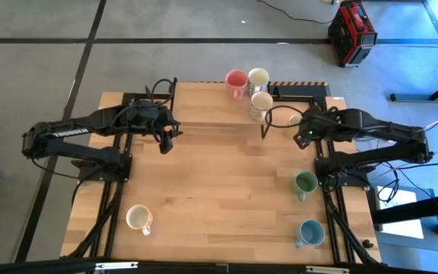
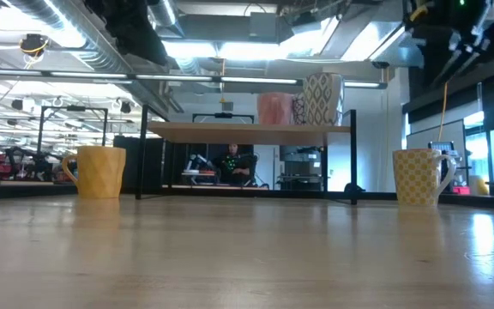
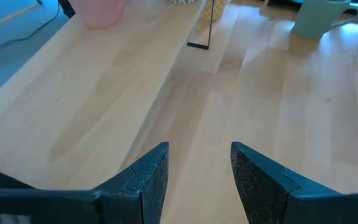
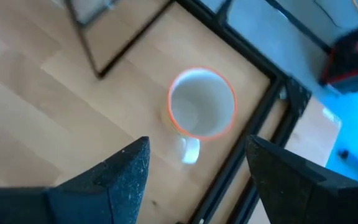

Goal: Place coffee mugs
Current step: Put the yellow patterned mug on the shelf

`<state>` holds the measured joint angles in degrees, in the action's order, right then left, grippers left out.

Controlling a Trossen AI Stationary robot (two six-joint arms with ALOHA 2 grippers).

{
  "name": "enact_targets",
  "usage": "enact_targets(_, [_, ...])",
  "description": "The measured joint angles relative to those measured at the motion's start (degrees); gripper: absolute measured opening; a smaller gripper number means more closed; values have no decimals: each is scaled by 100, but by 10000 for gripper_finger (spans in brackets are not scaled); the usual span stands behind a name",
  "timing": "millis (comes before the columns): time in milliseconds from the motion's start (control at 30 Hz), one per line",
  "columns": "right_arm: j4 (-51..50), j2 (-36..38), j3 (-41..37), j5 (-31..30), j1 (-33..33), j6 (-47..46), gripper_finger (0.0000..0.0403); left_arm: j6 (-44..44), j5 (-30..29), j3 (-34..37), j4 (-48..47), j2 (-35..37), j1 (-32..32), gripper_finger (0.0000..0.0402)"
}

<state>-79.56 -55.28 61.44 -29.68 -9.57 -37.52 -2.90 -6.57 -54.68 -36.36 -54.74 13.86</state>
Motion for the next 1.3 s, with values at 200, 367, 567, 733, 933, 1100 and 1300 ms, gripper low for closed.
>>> enact_targets(200, [91, 217, -779, 407, -255, -206, 253, 335, -2, 0, -2, 0, -1, 167])
enact_targets(367, [534, 211, -1228, 722, -612, -133, 253, 350, -2, 0, -2, 0, 0, 167])
enact_targets(567, [955, 119, -1358, 1057, -1158, 793, 253, 402, -44, 2, -2, 0, 1, 167])
enact_targets(733, [1432, -92, -1356, 1137, -1619, 1816, 253, 508, -157, 2, -2, 0, 0, 167])
enact_targets(933, [1669, -524, -1356, 1453, -1944, 3188, 253, 507, -258, 2, -2, 0, -1, 167])
enact_targets(1100, [1869, -839, -1356, 1369, -1937, 4227, 253, 494, -321, 2, -2, 0, 0, 167])
enact_targets(1300, [2283, -1292, -1356, 1259, -1938, 4608, 253, 486, -326, 2, -2, 0, 0, 167])
